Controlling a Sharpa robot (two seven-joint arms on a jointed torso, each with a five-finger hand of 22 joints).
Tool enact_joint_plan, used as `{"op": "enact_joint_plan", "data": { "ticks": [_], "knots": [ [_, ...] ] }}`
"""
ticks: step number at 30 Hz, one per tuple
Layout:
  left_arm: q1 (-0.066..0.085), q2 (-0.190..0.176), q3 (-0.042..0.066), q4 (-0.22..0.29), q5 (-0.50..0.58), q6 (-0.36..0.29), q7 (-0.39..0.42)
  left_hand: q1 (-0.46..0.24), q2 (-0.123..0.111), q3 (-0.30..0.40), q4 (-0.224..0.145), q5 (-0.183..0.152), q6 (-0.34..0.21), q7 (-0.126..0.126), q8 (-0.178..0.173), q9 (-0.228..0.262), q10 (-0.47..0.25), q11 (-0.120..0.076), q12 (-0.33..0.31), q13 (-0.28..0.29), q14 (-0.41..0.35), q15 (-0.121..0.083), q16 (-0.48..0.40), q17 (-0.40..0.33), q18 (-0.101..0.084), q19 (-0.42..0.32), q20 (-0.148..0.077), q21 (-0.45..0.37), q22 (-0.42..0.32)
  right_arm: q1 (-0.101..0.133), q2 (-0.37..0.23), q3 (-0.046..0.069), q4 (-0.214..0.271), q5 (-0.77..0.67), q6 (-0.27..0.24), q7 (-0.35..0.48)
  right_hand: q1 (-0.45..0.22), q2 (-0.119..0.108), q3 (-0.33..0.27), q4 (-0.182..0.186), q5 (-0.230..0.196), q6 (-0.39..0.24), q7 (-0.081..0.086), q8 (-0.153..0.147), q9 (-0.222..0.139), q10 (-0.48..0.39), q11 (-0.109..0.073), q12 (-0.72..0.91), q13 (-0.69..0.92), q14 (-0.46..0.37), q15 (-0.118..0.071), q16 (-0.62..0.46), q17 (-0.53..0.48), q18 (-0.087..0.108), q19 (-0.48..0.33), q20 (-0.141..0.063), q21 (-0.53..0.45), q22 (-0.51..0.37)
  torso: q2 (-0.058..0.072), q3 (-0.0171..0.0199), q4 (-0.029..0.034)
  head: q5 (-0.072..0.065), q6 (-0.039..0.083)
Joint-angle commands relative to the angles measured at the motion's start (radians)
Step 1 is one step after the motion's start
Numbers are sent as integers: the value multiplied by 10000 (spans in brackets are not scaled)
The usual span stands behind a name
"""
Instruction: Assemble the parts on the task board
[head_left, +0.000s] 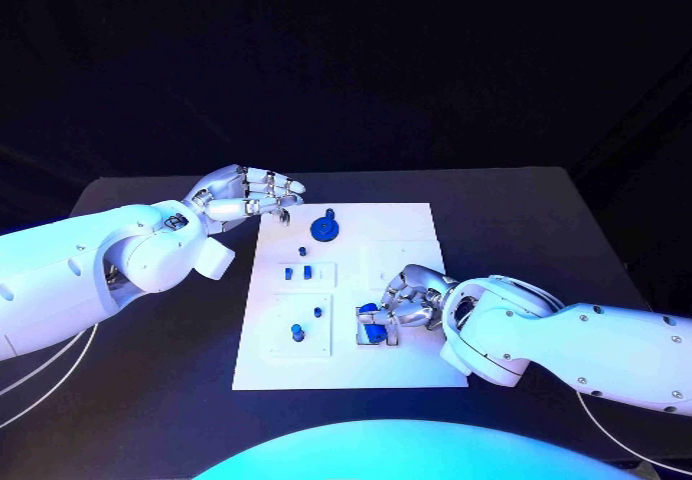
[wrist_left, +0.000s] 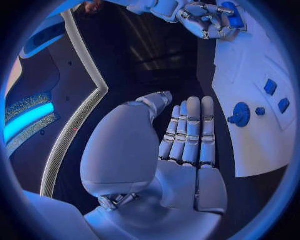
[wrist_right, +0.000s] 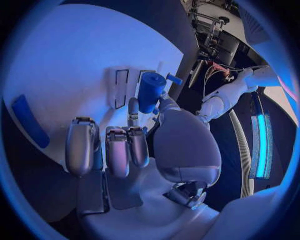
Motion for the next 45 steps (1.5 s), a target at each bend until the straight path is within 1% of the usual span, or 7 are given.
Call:
{"op": "enact_joint_plan", "data": {
  "ticks": [1, 8, 13, 20, 32, 36, 45],
  "knots": [
    [3, 3, 6, 23, 69, 196, 108, -52, 69, 7, 59, 50, -87, 13, 51, -3, -69, -11, 68, -9, -37, -1, -8, -12, 124, 25, 77, -66, -8, -9, 28, 2, -27, -356, 348, -49, -322, -167, -213, 7, -397, -123, 43, 67, -3, 502, 7, -56, 1821, 957, -15, 13, 2214, -139, 374, -15, -63, 2003, -2, 8, -2, 11, 3],
    [3, -9, 6, 24, 69, 190, 106, -52, 69, 7, 59, 50, -87, 13, 51, -3, -69, -11, 68, -9, -37, -1, -8, -12, 124, 25, 77, -66, -8, -10, 20, 2, -57, -563, 386, -65, -1066, -157, -1558, 23, -621, -320, 82, 243, 99, 417, 43, -195, 1732, 954, 16, 5, 2201, -120, 343, 15, -178, 1977, 1, 13, -10, 6, 14],
    [3, -13, 6, 26, 69, 188, 103, -52, 69, 7, 59, 50, -87, 13, 51, -3, -69, -11, 68, -9, -37, -1, -8, -12, 124, 25, 77, -66, -8, -13, -53, 2, 9, -673, 296, -49, -1076, -131, -1559, 21, -628, -330, 84, 247, 101, 413, 44, -201, 1728, 956, 18, 7, 2210, -118, 341, 16, -188, 1975, -4, 14, -10, 11, 5],
    [3, -26, 6, 25, 69, 188, 100, -52, 69, 7, 59, 50, -87, 13, 51, -3, -69, -11, 68, -9, -37, -1, -8, -12, 124, 25, 77, -66, -8, -29, -343, 3, 311, -650, 205, 205, 437, 476, -1090, -58, 568, -439, 69, 323, 115, 447, 31, -184, 1793, 961, 8, 15, 2238, -130, 361, 12, -118, 1994, -2, 16, -9, 20, 7],
    [3, -23, 6, 12, 69, 155, 114, -52, 69, 7, 59, 50, -87, 13, 51, -3, -69, -11, 68, -9, -37, -1, -8, -12, 124, 25, 77, -66, -8, 0, -1500, 26, 970, -341, -524, 752, 1261, 430, -791, -62, 728, -552, 114, 186, 6, 431, 61, -225, 1784, 949, 27, -8, 2180, -115, 334, 17, -224, 1970, -23, 18, -29, -14, 13],
    [2, -21, 5, 24, 69, 156, 134, -52, 69, 7, 59, 50, -87, 13, 51, -3, -69, -11, 68, -9, -37, -1, -8, -12, 124, 25, 77, -66, -8, 114, -2218, 35, 1155, 203, -871, 1290, 1689, 362, -641, -63, 913, -872, 284, -132, -156, 188, 204, -554, 1503, 885, 140, -121, 1894, -8, 140, 100, -903, 1814, -12, 15, -7, -149, 15],
    [0, -45, 4, 6, 91, 118, 160, -35, 74, 10, 71, 52, -97, 16, 60, -2, -83, -9, 87, -12, -52, 0, 0, -15, 126, 42, 79, -99, -31, 6, -3463, 6, 1339, -545, -690, 1448, 2057, 230, -587, -75, 960, -1080, 429, -384, -276, 146, 330, -601, 1467, 898, 253, -103, 1951, -31, 162, 199, -787, 1845, -15, 2, -87, -288, 54]
  ]
}}
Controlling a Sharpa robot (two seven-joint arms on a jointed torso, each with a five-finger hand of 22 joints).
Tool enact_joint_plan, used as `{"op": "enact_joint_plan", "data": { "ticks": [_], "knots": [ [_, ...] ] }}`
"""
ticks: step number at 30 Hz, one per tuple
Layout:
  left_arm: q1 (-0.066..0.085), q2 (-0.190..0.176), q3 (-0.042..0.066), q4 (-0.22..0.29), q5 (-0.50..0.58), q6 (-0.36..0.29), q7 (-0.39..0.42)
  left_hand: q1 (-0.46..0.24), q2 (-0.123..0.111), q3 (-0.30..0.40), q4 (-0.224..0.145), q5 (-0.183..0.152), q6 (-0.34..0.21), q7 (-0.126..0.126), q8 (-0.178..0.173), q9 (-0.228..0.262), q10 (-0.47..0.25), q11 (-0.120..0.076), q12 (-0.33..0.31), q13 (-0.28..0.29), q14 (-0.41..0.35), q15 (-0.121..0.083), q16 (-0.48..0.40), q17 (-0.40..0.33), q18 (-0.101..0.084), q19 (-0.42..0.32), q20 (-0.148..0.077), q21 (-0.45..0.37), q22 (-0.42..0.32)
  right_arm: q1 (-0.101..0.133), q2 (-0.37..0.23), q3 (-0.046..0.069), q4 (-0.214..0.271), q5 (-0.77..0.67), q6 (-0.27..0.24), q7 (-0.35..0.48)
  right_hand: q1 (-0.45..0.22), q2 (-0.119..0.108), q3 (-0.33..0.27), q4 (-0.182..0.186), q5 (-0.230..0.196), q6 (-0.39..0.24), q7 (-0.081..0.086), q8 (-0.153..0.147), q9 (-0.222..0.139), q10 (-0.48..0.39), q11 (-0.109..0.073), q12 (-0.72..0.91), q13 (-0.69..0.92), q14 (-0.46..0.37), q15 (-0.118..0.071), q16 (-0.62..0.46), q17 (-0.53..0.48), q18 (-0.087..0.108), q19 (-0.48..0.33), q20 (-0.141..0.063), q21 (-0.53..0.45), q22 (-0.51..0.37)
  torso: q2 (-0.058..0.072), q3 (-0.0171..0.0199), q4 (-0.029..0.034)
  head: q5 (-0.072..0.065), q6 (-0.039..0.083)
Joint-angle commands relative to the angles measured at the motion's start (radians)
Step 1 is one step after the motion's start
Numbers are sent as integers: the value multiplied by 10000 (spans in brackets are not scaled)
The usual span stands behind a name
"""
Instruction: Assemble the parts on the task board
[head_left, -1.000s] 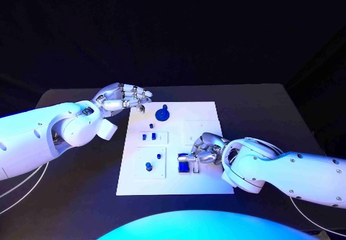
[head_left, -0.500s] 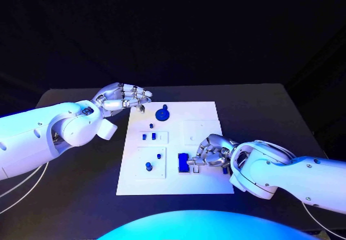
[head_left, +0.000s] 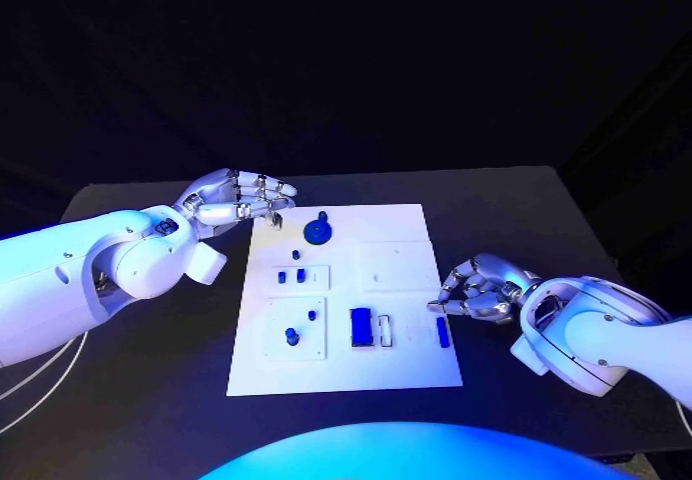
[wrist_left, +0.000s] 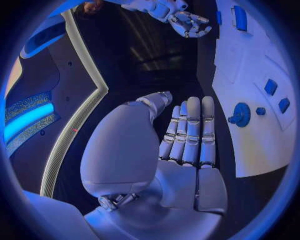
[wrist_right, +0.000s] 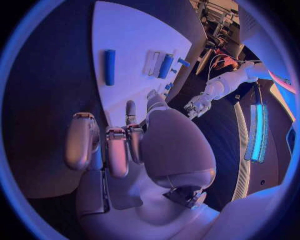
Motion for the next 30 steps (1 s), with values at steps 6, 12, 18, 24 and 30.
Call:
{"op": "enact_joint_plan", "data": {
  "ticks": [6, 12, 18, 24, 30],
  "knots": [
    [1, 27, 3, -12, 94, 130, 147, -35, 74, 10, 71, 52, -61, -19, 60, -2, -83, -9, 35, -15, -53, 0, 0, -17, 126, 4, 43, -20, -7, -407, -367, -37, 91, -1766, 293, -75, -16, -88, -24, 67, -119, 161, -10, -43, -21, 174, 55, 33, 1518, 920, 92, 5, 1979, -40, 183, 115, 128, 1870, 9, -5, -1, -113, -12],
    [-2, -7, 2, -8, 96, 128, 144, -35, 74, 10, 71, 52, -61, -19, 60, -2, -83, -9, 35, -15, -53, 0, 0, -17, 126, 4, 43, -20, -7, -779, -259, -46, -89, -2160, 537, -524, -87, -62, -32, 70, -149, 276, -43, -27, -24, 211, 30, 79, 1560, 925, 77, 13, 1999, -40, 187, 114, 144, 1875, 13, -12, 8, -89, -34],
    [-4, -32, 1, -3, 96, 138, 141, -37, 70, 3, 83, 50, -59, -21, 69, 0, -83, -10, 48, -16, -57, 1, 6, -17, 125, 12, 45, -37, -19, -1039, -2, -48, -262, -2405, 631, -769, -218, -85, -78, 73, -168, 358, -67, -26, -31, 223, 10, 90, 1571, 925, 61, 12, 1998, -40, 190, 106, 152, 1877, 15, -17, -4, -70, -49],
    [-5, -38, 1, 7, 96, 164, 125, -37, 70, 3, 83, 50, -59, -21, 69, 0, -83, -10, 48, -16, -57, 1, 6, -17, 125, 12, 45, -37, -19, -1106, 205, -48, -373, -2536, 674, -832, -238, -87, -82, 70, -168, 421, -90, -3, -25, 227, -7, 92, 1574, 928, 50, 16, 2010, -40, 193, 101, 160, 1879, 8, -21, 6, -73, -58],
    [-5, -46, 1, 7, 97, 172, 120, -37, 70, 3, 83, 50, -59, -21, 69, 0, -83, -10, 48, -16, -57, 1, 6, -17, 125, 12, 45, -37, -19, -1121, 446, -47, -463, -2630, 687, -870, -130, 8, 3, 48, -114, 524, -150, 33, -17, 234, -59, 95, 1578, 929, 9, 19, 2018, -39, 198, 74, 166, 1881, 14, -15, 1, -33, -79]
  ]
}}
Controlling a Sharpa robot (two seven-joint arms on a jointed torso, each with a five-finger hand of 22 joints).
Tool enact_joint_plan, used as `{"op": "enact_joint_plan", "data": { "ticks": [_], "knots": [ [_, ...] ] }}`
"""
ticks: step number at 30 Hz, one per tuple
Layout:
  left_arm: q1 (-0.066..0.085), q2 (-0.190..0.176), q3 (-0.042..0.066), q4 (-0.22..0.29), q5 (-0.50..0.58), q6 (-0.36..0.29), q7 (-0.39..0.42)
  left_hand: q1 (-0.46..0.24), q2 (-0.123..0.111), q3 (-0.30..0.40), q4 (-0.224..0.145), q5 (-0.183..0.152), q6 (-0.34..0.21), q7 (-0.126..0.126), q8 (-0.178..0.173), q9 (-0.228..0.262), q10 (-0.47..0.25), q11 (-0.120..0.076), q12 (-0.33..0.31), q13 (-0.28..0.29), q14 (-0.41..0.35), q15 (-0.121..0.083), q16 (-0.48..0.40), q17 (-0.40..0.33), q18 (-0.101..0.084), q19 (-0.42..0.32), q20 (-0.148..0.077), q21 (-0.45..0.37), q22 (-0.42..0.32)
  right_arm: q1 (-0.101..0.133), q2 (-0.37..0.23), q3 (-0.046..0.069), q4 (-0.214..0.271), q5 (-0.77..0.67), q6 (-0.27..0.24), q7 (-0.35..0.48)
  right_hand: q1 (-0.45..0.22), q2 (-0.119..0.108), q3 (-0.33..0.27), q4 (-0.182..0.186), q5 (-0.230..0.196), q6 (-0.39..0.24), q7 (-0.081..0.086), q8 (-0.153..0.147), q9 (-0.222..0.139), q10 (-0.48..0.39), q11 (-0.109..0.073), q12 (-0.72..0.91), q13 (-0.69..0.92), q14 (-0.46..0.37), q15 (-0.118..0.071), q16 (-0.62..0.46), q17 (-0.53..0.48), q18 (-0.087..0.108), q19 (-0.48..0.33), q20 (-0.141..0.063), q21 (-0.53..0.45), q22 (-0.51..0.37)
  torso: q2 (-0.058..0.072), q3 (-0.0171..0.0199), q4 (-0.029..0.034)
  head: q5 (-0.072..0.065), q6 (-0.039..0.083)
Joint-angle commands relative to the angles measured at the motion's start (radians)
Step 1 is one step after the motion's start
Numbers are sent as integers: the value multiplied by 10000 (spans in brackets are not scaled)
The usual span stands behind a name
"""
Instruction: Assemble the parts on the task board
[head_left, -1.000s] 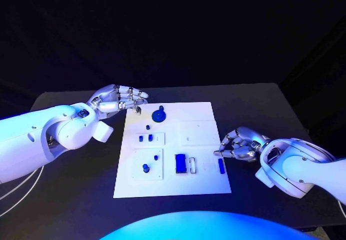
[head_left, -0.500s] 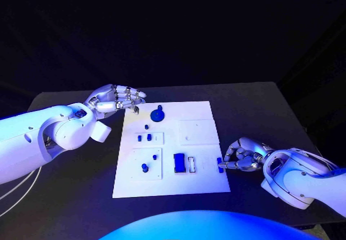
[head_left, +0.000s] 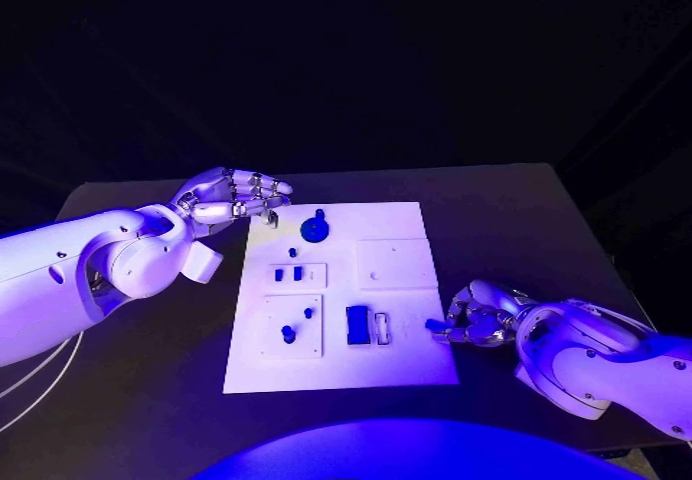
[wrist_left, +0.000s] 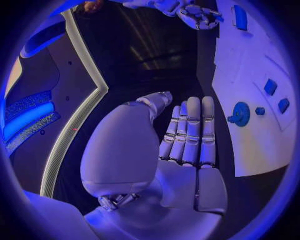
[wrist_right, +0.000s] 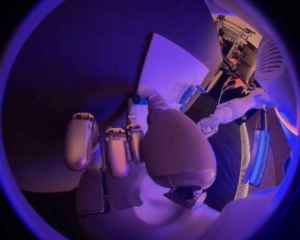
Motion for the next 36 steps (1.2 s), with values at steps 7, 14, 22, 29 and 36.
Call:
{"op": "enact_joint_plan", "data": {
  "ticks": [7, 14, 22, 29, 36],
  "knots": [
    [0, -17, 5, 27, 70, 164, 113, -37, 70, 3, 83, 49, -60, -21, 69, 0, -83, -10, 50, -17, -57, 2, 6, -9, 125, 13, 46, -37, -9, -56, 295, -27, -130, -672, 283, -162, 1528, 326, 1147, -104, -445, 115, -163, -134, -116, 236, -185, 32, 1595, 893, -155, 14, 2018, -40, 239, -88, 37, 1876, 0, 2, -3, 37, -52],
    [0, -35, 5, 34, 71, 150, 96, -35, 76, 2, 95, 50, -63, -20, 75, 1, -89, -10, 60, -19, -61, 2, 12, -10, 126, 24, 46, -54, -20, -56, 305, -25, -176, -867, 193, -180, 1373, -354, 4831, -105, -522, 43, -134, 6, -9, 258, -258, 16, 1617, 893, -187, 6, 2015, -55, 248, -100, 51, 1882, -11, 7, -1, 38, -36],
    [0, -46, 4, 28, 71, 140, 73, -35, 76, 2, 95, 50, -63, -20, 75, 1, -89, -10, 60, -19, -61, 2, 12, -10, 126, 24, 46, -54, -20, 34, 81, -1, -44, -869, 36, -186, 366, -792, 6605, -392, -528, -117, -175, 418, 307, 300, -208, 30, 1646, 895, -172, 4, 2022, -47, 248, -120, 52, 1881, -10, 14, -15, 42, -8],
    [0, -36, 4, 10, 71, 142, 61, -31, 85, 7, 100, 52, -65, -19, 77, 1, -92, -10, 63, -20, -61, 1, 14, -11, 126, 29, 46, -59, -24, 498, -125, 21, 208, -578, -52, -181, 154, -780, 6799, -395, -489, -141, -166, 454, 336, 306, -201, 34, 1652, 897, -166, 9, 2034, -52, 256, -116, 83, 1888, -8, 8, -12, 29, 5],
    [0, -15, 4, 8, 71, 154, 39, -37, 96, 8, 114, 52, -67, -16, 79, 1, -97, -7, 66, -21, -62, 3, 17, -12, 126, 35, 46, -66, -29, 784, 20, 26, 548, 247, 12, -161, -312, -714, 7061, -302, -433, -140, -155, 501, 369, 332, -191, 63, 1681, 902, -157, 17, 2053, -60, 271, -108, 127, 1898, 0, 3, 7, 59, 0]
  ]
}}
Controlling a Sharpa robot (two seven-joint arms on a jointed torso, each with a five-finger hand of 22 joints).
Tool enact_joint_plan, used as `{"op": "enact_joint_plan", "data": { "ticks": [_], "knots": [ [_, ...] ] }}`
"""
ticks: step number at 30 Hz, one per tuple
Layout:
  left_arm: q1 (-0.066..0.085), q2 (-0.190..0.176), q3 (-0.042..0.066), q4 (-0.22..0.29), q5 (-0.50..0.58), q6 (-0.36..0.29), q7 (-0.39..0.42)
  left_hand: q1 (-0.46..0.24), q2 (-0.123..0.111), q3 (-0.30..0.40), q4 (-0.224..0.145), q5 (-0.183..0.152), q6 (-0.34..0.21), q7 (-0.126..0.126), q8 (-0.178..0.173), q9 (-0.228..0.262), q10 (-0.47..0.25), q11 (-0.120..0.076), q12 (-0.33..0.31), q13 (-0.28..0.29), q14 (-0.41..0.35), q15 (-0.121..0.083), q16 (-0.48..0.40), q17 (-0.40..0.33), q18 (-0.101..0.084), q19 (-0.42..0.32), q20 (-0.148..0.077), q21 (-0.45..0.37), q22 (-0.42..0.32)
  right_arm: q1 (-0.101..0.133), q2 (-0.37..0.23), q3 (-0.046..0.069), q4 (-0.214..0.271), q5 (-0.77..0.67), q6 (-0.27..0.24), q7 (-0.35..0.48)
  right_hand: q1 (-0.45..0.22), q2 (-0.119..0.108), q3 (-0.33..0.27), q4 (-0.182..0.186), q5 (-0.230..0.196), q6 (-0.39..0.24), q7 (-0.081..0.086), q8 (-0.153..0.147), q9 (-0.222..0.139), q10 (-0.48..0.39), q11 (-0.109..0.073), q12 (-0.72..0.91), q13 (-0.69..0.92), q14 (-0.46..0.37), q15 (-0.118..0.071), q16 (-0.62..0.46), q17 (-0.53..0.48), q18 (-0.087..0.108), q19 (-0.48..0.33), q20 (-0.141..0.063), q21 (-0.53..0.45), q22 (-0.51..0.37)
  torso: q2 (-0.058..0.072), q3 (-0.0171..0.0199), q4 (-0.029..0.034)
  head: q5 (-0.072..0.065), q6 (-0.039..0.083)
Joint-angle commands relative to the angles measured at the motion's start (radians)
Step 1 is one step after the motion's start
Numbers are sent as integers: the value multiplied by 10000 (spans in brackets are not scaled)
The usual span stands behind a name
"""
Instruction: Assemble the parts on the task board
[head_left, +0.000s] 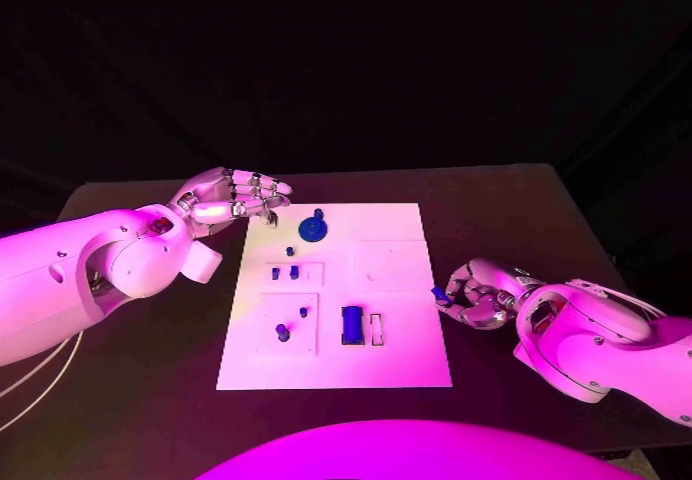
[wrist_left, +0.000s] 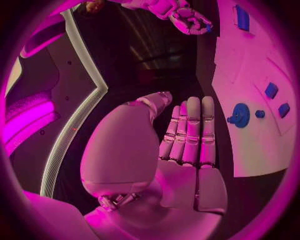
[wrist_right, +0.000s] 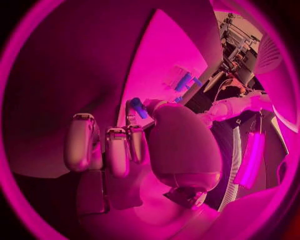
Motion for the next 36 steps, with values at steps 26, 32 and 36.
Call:
{"op": "enact_joint_plan", "data": {
  "ticks": [26, 32, 36],
  "knots": [
    [1, 123, 5, 27, 87, 231, -4, -78, 152, 20, 130, 55, -78, -7, 46, 1, -116, 1, 78, -19, -66, 12, 25, -18, 125, 52, 51, -95, -32, -256, 2193, -17, -663, 2443, 614, -38, -1763, -175, -174, -694, 1082, 135, 6, 82, 34, 388, 53, 32, 1668, 931, -23, -2, 2005, -35, 215, -33, -99, 1864, 0, -3, -6, 112, -35],
    [2, 138, 4, 18, 112, 243, -23, -111, 179, 22, 178, 54, -83, -4, 50, 0, -126, 5, 84, -22, -69, 17, 30, -19, 123, 60, 55, -114, -44, -263, 2412, -17, -750, 2430, 683, -66, -1856, -123, -480, -706, 1542, 144, 0, 72, 26, 384, 48, 23, 1666, 929, -29, -5, 2000, -33, 212, -39, -114, 1861, 1, 3, -7, 110, -40],
    [2, 137, 4, 26, 126, 265, -47, -162, 225, 28, 253, 57, -88, -5, 56, 0, -139, 7, 94, -26, -69, 23, 40, -21, 122, 70, 61, -143, -64, -265, 2483, -16, -777, 2402, 699, -80, -1856, -123, -480, -706, 1542, 144, 0, 72, 26, 384, 48, 23, 1666, 929, -29, -5, 2000, -33, 212, -39, -114, 1861, 6, 0, 4, 114, -46]
  ]
}}
